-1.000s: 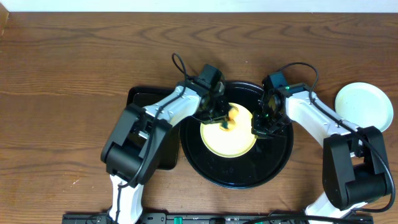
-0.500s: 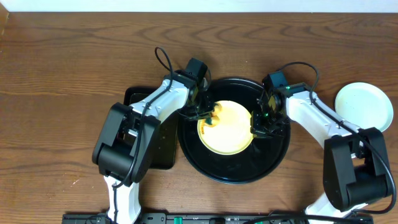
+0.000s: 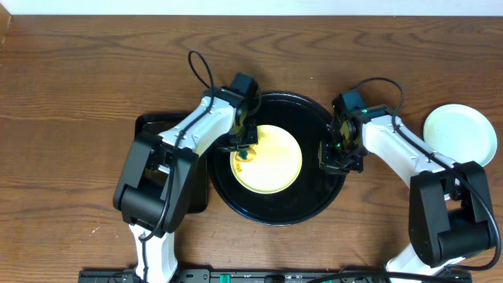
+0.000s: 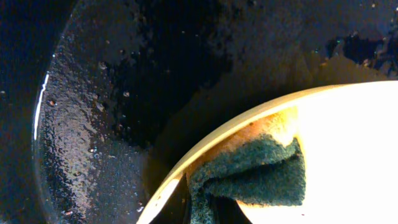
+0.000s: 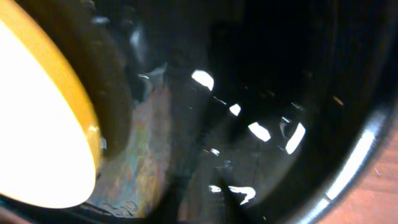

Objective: Clean dirty plates on tray and stack at the side
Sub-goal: 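Keep scrubbing the plate with the sponge while right gripper holds rim, then move the sponge back over the black rectangular tray, left gripper, then slide the yellow plate toward the round tray's right edge, right gripper, then lift the yellow plate with right gripper and carry it rightward, then lower the yellow plate onto the light-blue stack and release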

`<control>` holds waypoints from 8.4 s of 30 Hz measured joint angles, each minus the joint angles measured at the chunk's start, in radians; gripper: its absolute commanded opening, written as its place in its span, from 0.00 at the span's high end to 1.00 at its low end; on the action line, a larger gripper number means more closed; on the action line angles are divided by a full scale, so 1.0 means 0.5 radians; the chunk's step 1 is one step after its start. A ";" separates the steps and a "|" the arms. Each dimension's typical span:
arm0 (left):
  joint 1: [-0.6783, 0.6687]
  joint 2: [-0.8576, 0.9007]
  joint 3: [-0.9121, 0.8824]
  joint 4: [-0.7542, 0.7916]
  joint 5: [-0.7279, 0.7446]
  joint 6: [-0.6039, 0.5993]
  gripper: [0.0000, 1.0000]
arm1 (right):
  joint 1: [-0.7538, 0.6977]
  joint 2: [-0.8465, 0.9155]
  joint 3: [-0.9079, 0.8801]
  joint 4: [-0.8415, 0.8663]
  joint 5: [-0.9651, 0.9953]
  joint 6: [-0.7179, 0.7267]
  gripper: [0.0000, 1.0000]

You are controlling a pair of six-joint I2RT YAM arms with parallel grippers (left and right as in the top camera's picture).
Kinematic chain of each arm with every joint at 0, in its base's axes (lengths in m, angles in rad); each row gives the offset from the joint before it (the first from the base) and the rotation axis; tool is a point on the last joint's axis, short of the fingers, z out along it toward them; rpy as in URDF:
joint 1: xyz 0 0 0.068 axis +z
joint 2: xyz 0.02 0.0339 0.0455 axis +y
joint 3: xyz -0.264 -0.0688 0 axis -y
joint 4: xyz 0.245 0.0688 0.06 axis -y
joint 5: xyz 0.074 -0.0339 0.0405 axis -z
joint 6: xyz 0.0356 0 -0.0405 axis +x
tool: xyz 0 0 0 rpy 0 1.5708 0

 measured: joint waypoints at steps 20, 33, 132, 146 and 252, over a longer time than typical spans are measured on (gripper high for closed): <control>-0.206 0.002 0.010 -0.010 -0.368 0.031 0.92 | 0.337 0.006 -0.002 0.430 -0.183 0.424 0.58; -0.200 0.002 0.010 -0.031 -0.423 0.036 0.92 | 0.437 0.163 0.017 0.423 -0.011 0.764 0.99; 0.518 0.170 1.027 -1.144 -0.117 0.322 0.92 | 0.473 -0.703 -0.009 -0.485 1.067 0.033 0.98; 0.518 0.170 0.999 -1.085 -0.094 0.345 0.92 | 0.473 -0.708 0.426 -0.678 1.537 0.031 0.98; 0.519 0.166 0.642 -0.735 0.035 0.358 0.92 | -1.918 -0.288 0.654 -0.337 0.649 0.026 0.99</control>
